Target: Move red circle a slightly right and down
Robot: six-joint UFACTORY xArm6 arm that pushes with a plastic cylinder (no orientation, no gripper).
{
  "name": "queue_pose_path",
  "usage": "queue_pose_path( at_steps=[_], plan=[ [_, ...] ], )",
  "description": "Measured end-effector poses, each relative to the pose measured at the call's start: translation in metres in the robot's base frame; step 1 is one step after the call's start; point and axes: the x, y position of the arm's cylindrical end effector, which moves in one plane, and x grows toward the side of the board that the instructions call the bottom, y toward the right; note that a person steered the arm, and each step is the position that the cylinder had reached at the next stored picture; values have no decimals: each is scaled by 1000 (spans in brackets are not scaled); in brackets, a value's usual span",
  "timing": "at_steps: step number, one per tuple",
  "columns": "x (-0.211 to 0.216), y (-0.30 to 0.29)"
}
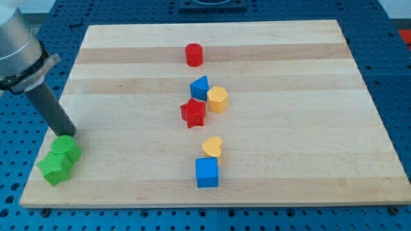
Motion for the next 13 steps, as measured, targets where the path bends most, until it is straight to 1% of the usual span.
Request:
queue_pose_path(
  at_steps=[2,3,5,8,9,10,11,12,13],
  plan=[
    [-12,0],
    [-25,9],
    [-34,17],
    [-117,42],
    [-124,43],
    [-142,71],
    [-149,91],
    [-166,107],
    [-187,154]
  ],
)
